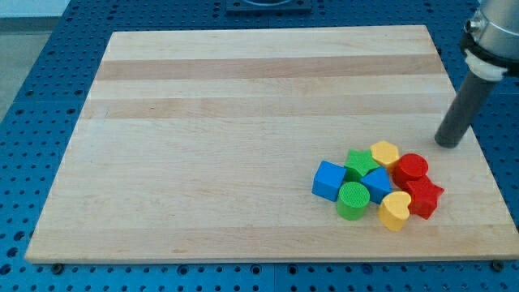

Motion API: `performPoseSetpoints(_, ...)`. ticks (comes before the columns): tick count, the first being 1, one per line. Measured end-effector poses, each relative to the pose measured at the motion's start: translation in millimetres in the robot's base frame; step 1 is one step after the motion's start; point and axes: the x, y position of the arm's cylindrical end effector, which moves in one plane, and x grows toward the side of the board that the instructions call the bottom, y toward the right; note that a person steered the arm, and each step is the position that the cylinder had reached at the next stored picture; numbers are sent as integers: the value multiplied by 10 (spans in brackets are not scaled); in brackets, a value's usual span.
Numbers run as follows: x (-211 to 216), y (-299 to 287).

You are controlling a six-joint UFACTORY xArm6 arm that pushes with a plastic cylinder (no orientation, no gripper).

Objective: Move the group of block to the left

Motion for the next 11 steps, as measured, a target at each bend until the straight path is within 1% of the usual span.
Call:
performPoseSetpoints(1, 599, -16)
performPoseSetpoints(2, 869, -34)
performPoseSetpoints(3, 869, -34)
performPoseSetpoints(5, 432, -338)
performPoseSetpoints(10, 507, -352)
performPoseSetpoints(11, 553, -231)
